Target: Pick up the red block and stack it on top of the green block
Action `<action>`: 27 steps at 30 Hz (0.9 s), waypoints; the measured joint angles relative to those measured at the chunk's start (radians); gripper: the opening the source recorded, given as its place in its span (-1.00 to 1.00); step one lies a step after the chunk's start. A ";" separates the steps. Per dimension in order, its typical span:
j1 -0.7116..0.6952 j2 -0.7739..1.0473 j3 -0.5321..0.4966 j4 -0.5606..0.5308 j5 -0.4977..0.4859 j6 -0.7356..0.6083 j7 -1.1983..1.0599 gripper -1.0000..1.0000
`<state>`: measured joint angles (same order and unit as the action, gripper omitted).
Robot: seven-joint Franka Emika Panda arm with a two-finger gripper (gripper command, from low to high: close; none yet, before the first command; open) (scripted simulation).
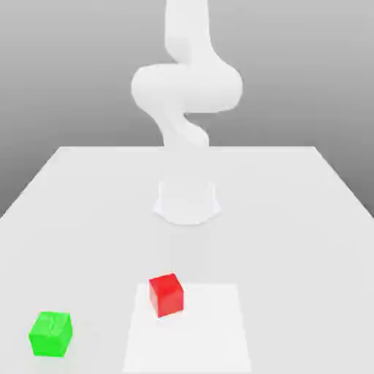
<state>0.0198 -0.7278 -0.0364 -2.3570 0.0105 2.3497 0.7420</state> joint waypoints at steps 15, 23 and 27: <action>0.091 0.543 -0.162 -0.397 0.018 0.360 -0.383 0.00; 0.072 0.814 -0.145 -0.469 0.052 0.567 -0.504 0.00; 0.011 0.926 -0.065 -0.455 0.133 0.660 -0.562 0.00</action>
<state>0.0313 0.1981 -0.1019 -2.8118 0.1438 3.0102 0.1798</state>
